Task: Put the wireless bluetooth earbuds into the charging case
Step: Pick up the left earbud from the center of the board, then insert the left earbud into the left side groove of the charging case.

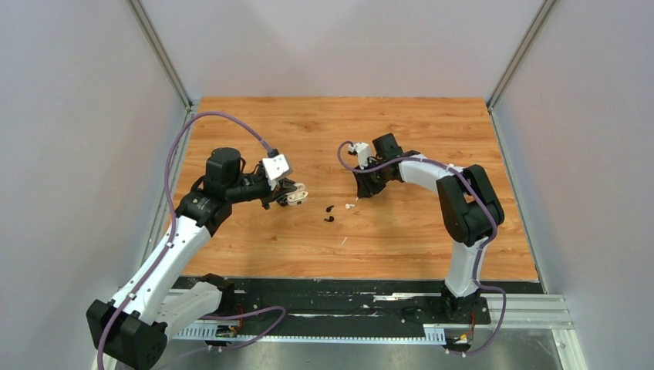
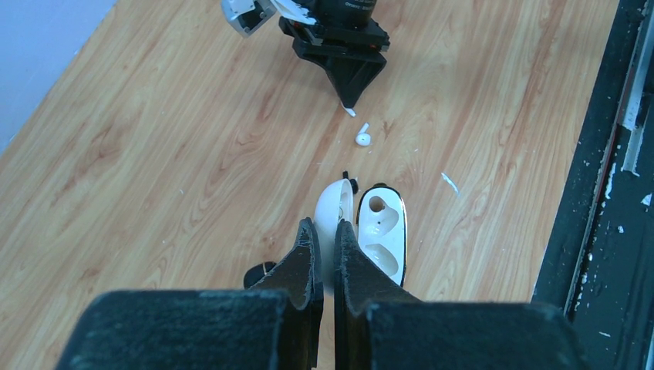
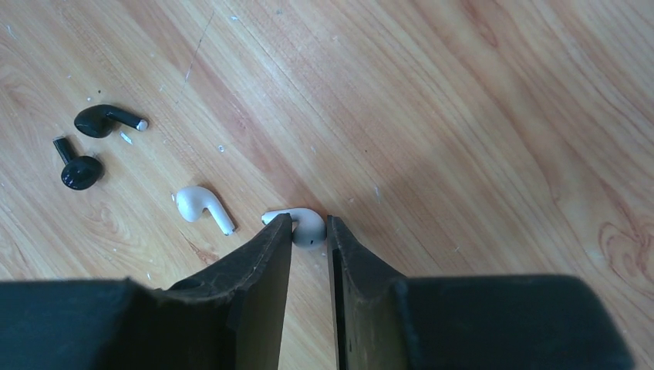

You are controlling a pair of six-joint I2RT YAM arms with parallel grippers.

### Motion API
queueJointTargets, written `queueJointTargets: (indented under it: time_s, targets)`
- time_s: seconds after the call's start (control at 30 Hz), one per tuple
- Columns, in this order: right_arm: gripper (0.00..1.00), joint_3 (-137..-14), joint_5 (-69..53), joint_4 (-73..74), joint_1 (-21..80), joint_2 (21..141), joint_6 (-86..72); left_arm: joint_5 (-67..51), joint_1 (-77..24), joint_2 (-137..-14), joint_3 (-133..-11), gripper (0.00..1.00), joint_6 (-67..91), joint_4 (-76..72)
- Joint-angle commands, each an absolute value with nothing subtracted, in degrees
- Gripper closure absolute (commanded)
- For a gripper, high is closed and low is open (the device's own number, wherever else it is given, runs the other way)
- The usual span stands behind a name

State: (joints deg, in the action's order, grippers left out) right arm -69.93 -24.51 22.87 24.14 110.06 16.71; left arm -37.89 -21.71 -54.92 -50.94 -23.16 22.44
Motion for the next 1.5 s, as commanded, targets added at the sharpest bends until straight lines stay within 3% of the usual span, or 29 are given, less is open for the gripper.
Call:
queueJointTargets:
  time_s: [0.0,0.2,0.4,0.73,1.0,1.17,1.47]
  targets:
    - [0.74,-68.11,-24.5,22.87,24.96,108.77,18.56,-38.76,-21.45,-53.79,-50.68,1.0,-21.96,19.64]
    - [0.77,-66.75,-24.28,22.41,25.34,107.93,19.11,-38.67,-21.36,-53.79,-50.49,1.0,-21.97,19.69]
    - [1.0,-67.44,-22.63,22.15,25.32,104.75,21.2,-38.43,-21.36,-54.15,-50.54,1.0,-22.13,19.58]
    - [1.0,-71.16,-22.14,22.9,26.4,84.1,32.0,-36.28,-21.55,-60.56,-54.98,1.0,-19.01,19.77]
    - [1.0,-60.75,-19.26,4.02,37.92,65.01,48.67,-23.31,-24.74,-65.48,-61.07,1.0,-11.13,17.87]
    - [1.0,-56.1,-18.21,-4.58,46.74,62.78,59.01,-20.82,-26.27,-65.09,-62.55,1.0,-7.9,15.32]
    - [1.0,-55.47,-19.63,-12.93,51.41,69.39,64.28,-17.05,-27.82,-59.74,-58.3,1.0,-7.02,9.32]
